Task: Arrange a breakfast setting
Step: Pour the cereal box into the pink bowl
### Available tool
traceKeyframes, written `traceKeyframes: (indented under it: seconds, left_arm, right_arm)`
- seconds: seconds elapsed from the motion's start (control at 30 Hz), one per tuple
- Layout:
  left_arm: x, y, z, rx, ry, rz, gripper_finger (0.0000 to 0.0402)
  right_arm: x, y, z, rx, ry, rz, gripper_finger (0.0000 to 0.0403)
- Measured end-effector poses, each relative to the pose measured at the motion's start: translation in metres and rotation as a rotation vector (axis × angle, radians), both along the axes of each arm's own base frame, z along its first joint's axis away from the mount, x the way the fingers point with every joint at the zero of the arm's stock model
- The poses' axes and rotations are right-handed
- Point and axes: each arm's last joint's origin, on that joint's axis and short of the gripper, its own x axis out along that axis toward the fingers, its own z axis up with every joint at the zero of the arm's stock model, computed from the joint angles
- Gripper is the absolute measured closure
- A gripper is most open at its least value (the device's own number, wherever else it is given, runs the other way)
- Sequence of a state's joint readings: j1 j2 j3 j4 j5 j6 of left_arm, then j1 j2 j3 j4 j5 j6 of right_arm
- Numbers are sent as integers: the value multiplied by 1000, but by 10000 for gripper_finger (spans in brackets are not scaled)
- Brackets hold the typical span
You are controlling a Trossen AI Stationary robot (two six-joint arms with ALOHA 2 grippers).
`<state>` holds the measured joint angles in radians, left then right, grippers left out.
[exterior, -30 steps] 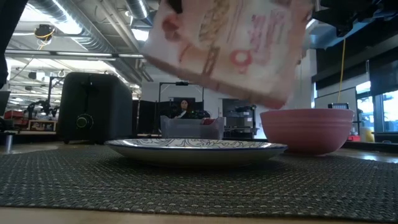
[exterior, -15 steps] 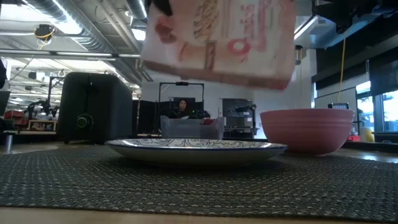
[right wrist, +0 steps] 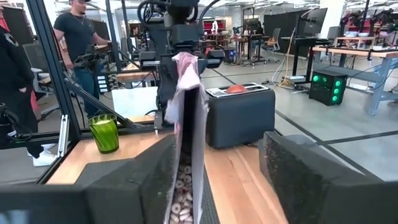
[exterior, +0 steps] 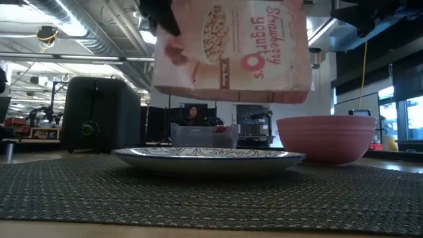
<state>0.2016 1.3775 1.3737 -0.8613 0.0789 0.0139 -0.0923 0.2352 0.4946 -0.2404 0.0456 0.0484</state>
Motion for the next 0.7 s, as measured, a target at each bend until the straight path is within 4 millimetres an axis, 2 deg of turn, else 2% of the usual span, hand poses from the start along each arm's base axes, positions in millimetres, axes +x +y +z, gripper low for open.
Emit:
traceKeyframes:
  seconds: [0.17,0.3,0.53,0.7]
  left_arm:
    - [-13,3,-8,30,-139,-5,269]
    - [-20,10,-14,25,-268,-13,269]
    - [-21,21,-21,29,-366,-9,269]
    - [-18,23,-14,33,-466,-73,269]
  right_arm:
    - [7,-1,-2,3,35,1,125]
    - [18,-2,-6,-8,90,3,107]
    - [22,-2,-7,-54,115,6,106]
    - [17,-1,-7,-69,111,17,110]
